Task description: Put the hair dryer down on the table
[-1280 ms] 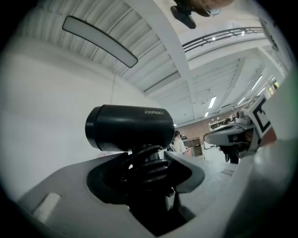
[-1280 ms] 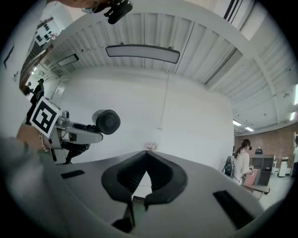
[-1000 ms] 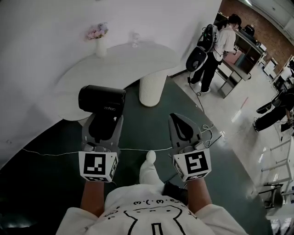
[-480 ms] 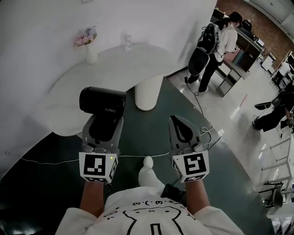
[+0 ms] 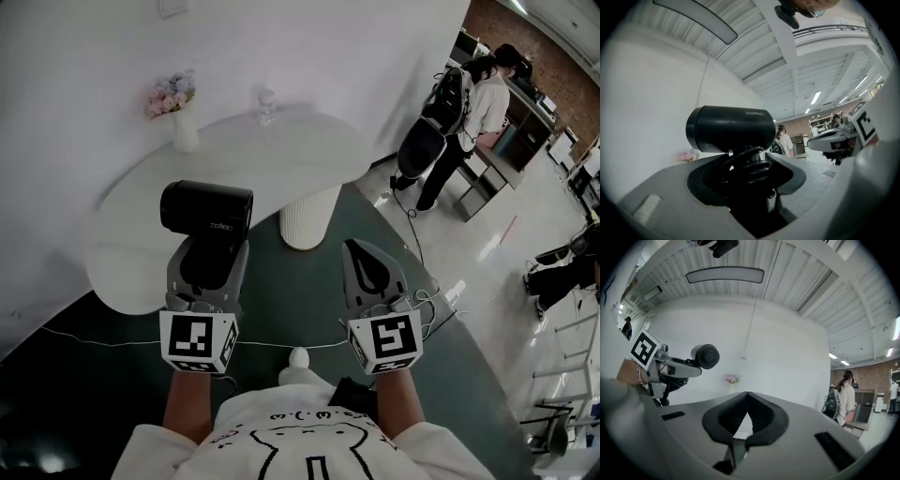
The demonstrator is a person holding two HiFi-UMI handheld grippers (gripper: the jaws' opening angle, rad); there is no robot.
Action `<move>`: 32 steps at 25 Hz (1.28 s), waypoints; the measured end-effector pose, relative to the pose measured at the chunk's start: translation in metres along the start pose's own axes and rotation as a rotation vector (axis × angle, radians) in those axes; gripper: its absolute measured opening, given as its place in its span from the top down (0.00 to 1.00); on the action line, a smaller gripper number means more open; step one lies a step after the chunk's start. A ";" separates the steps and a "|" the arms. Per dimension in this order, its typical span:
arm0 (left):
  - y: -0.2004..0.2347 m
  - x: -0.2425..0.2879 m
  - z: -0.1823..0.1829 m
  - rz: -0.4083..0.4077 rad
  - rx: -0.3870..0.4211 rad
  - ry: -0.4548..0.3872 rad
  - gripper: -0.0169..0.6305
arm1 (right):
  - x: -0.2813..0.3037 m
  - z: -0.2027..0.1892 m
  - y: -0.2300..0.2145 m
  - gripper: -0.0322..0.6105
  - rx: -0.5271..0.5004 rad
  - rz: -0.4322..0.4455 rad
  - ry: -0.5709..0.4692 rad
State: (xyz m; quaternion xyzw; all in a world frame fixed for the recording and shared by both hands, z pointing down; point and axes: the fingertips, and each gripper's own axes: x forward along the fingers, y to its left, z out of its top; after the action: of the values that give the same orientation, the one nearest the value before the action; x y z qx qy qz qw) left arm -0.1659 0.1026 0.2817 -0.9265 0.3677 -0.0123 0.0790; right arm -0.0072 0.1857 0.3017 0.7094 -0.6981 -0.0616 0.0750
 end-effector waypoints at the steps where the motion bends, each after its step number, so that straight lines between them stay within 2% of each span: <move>1: 0.003 0.010 0.000 0.009 -0.002 -0.003 0.60 | 0.010 0.000 -0.006 0.95 0.001 0.007 -0.003; 9: 0.007 0.084 -0.014 0.031 -0.027 0.013 0.60 | 0.068 -0.013 -0.052 0.95 -0.002 0.036 0.010; 21: 0.013 0.111 -0.029 0.036 -0.038 0.019 0.60 | 0.092 -0.029 -0.063 0.95 0.003 0.047 0.025; 32: 0.055 0.181 -0.059 0.069 -0.080 0.071 0.60 | 0.176 -0.040 -0.079 0.95 -0.019 0.101 0.049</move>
State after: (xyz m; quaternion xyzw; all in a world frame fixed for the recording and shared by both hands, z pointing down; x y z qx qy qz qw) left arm -0.0759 -0.0686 0.3252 -0.9148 0.4020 -0.0280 0.0293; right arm 0.0812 0.0119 0.3290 0.6739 -0.7302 -0.0471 0.1019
